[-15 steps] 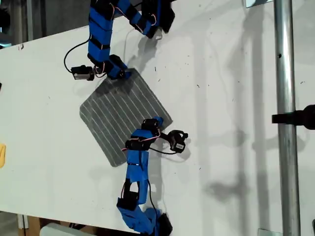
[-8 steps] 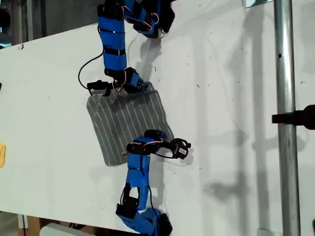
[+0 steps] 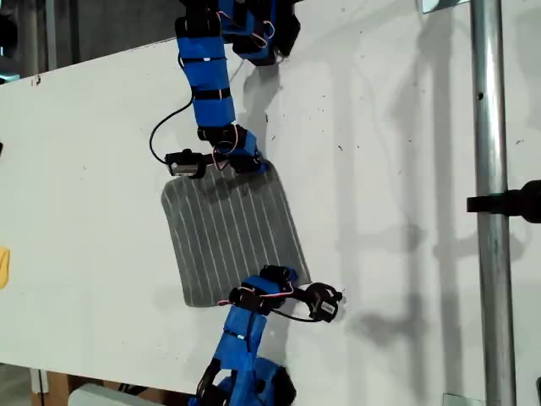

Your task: Grasp corners of a towel and fold twice.

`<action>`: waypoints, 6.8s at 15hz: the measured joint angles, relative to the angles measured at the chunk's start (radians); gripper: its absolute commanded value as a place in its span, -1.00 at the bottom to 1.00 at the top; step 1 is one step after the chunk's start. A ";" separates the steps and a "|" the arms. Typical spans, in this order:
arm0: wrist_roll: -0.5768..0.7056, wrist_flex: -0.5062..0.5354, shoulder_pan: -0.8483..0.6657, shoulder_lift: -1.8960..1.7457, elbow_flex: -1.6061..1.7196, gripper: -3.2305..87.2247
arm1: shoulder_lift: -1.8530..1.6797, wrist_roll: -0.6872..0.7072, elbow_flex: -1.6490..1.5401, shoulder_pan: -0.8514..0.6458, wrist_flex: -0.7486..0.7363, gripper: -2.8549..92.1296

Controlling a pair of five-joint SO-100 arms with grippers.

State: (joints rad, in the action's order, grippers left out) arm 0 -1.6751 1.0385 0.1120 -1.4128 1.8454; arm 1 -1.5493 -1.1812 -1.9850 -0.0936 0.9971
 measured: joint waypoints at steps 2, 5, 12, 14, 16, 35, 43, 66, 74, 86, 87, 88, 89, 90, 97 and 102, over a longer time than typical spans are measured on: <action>0.000 0.172 0.017 -0.063 -0.086 -0.88 | 0.005 0.000 0.000 -0.002 0.011 -0.94; 0.009 0.353 0.020 -0.193 -0.207 -0.74 | 0.008 0.000 0.000 -0.008 0.008 -0.94; 0.153 0.624 0.003 -0.256 -0.552 -0.26 | 0.008 0.000 0.000 -0.020 -0.017 -0.94; 0.229 0.624 0.003 -0.287 -0.569 -0.25 | 0.008 0.000 0.000 -0.020 -0.023 -0.94; 0.282 0.624 0.003 -0.302 -0.569 -0.27 | 0.008 0.000 0.000 -0.020 -0.026 -0.94; 0.218 -0.009 0.003 0.181 -0.143 -0.50 | 0.008 -0.034 0.000 0.015 -0.048 -0.94; 0.144 -0.080 0.002 0.153 -0.100 -0.97 | -0.044 -0.046 0.000 0.032 -0.049 -0.94; 0.101 0.284 -0.029 -0.382 -0.043 -0.97 | -0.512 0.021 -0.166 0.029 -0.078 -0.94; 0.460 0.393 -0.541 -0.457 -0.028 -0.97 | -0.132 0.439 0.121 -0.387 -0.295 -0.94; 0.385 0.229 -0.431 -0.531 0.213 -0.93 | -0.221 0.350 -0.094 -0.313 -0.247 -0.94; 0.377 0.195 -0.425 -0.526 0.247 -0.88 | -0.221 0.339 -0.127 -0.310 -0.273 -0.94; 0.377 0.161 -0.425 -0.515 0.278 -0.84 | -0.213 0.327 -0.161 -0.310 -0.313 -0.94; 0.377 0.133 -0.420 -0.485 0.284 -0.81 | -0.189 0.316 -0.176 -0.310 -0.344 -0.94; 0.377 0.120 -0.410 -0.446 0.284 -0.77 | -0.144 0.308 -0.178 -0.310 -0.371 -0.94; 0.345 0.124 -0.407 -0.290 0.284 -0.71 | 0.071 0.281 -0.029 -0.311 -0.331 -0.90; 0.293 0.296 -0.433 -0.345 0.284 -0.67 | 0.072 0.268 0.110 -0.305 -0.069 -0.53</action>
State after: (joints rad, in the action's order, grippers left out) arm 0 -1.3821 1.3346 -0.3206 -1.7579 2.1292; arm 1 -1.4772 -0.9127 -1.8745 -0.3988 0.9281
